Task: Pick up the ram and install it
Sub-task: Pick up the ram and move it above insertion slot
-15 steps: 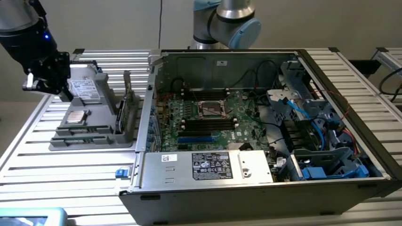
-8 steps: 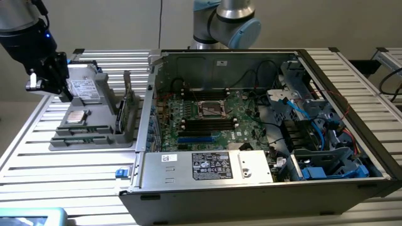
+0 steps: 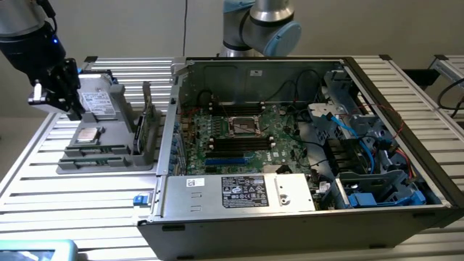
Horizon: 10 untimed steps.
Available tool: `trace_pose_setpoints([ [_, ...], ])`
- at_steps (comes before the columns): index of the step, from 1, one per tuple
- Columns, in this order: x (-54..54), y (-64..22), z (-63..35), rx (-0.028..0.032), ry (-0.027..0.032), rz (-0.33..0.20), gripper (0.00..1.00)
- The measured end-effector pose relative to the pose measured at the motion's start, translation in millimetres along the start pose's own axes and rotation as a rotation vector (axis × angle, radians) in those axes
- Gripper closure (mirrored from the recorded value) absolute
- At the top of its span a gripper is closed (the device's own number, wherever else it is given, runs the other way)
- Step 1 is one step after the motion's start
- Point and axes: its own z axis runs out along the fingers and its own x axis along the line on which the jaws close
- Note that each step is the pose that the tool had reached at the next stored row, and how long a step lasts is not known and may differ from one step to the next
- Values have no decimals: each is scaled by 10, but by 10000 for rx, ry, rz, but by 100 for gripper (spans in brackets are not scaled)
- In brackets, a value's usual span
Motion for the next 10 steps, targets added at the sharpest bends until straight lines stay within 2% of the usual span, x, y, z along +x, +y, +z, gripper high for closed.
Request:
trace_pose_setpoints([
  [1, 3, 0, 2, 2, -2, -1, 76],
  [2, 7, 0, 4, 0, 0, -1, 64],
  [4, 17, 1, 18, 1, 0, 7, 64],
  [5, 21, 1, 32, 0, 7, 16, 58],
  [10, 43, 3, 90, -3, 59, 52, 58],
])
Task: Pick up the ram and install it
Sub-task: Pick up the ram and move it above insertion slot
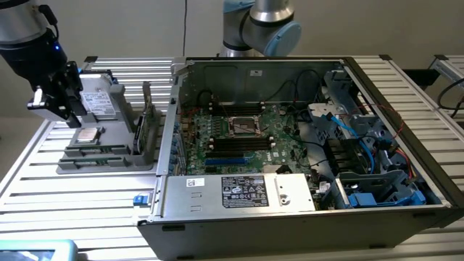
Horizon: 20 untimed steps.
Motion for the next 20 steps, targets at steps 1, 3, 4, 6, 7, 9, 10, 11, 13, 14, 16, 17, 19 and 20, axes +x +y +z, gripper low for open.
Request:
trace_pose_setpoints([
  [1, 8, 0, 7, 0, 3, 13, 58],
  [3, 24, 1, 21, 1, 5, 40, 58],
  [4, 32, 2, 27, 2, 7, 57, 58],
  [6, 44, 2, 34, 2, 22, 83, 58],
  [7, 49, 0, 36, 3, 36, 88, 58],
  [9, 62, -4, 37, 0, 74, 93, 58],
  [10, 69, -6, 38, 0, 93, 94, 58],
  [11, 75, -9, 39, -1, 112, 96, 58],
  [13, 84, -24, 48, -2, 135, 97, 58],
  [14, 86, -36, 57, -2, 141, 98, 58],
  [16, 89, -60, 79, -1, 150, 101, 58],
  [17, 91, -69, 86, -1, 157, 103, 58],
  [19, 94, -82, 99, -4, 175, 109, 58],
  [20, 95, -88, 107, -7, 182, 117, 58],
])
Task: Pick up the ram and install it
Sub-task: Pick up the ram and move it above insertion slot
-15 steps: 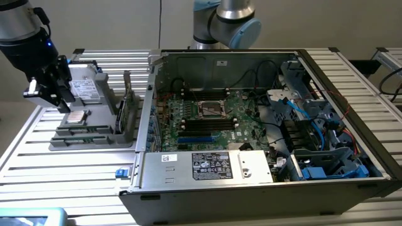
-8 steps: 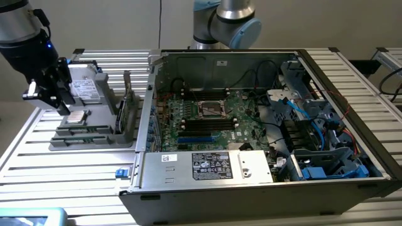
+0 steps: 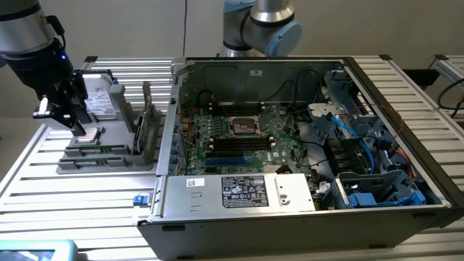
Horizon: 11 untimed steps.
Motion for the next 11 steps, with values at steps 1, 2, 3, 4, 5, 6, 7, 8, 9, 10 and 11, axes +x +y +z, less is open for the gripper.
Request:
trace_pose_setpoints([
  [1, -1, -3, 10, -10, 6, 19, 58],
  [2, -1, -2, 25, -21, 9, 47, 58],
  [3, -1, -2, 42, -25, 9, 81, 58],
  [4, -1, -2, 62, -27, 10, 120, 58],
  [5, -1, -2, 80, -28, 10, 155, 58],
  [6, -1, -1, 98, -29, 11, 194, 58],
  [7, -2, 0, 115, -31, 12, 228, 58],
  [8, -1, 2, 133, -36, 14, 262, 58],
  [9, -1, 4, 151, -40, 14, 291, 58],
  [10, -1, 8, 169, -48, 14, 316, 58],
  [11, -1, 11, 183, -67, 15, 335, 58],
])
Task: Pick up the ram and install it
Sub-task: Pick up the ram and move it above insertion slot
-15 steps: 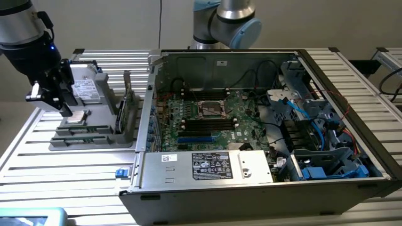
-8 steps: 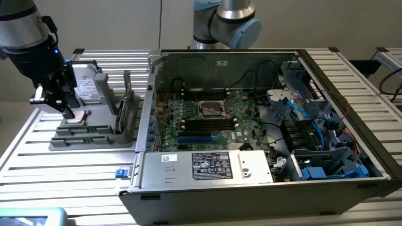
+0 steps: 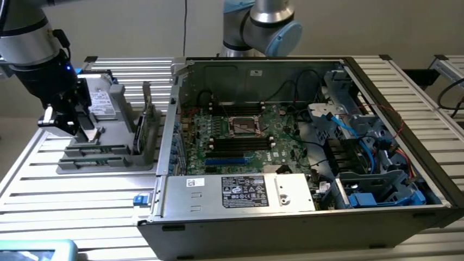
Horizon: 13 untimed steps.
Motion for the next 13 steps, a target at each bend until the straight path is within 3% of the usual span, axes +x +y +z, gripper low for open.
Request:
trace_pose_setpoints([
  [6, 28, 3, 52, -227, 6, 27, 58],
  [10, 38, 3, 101, -230, 12, 29, 58],
  [13, 39, 3, 142, -180, 16, 27, 58],
])
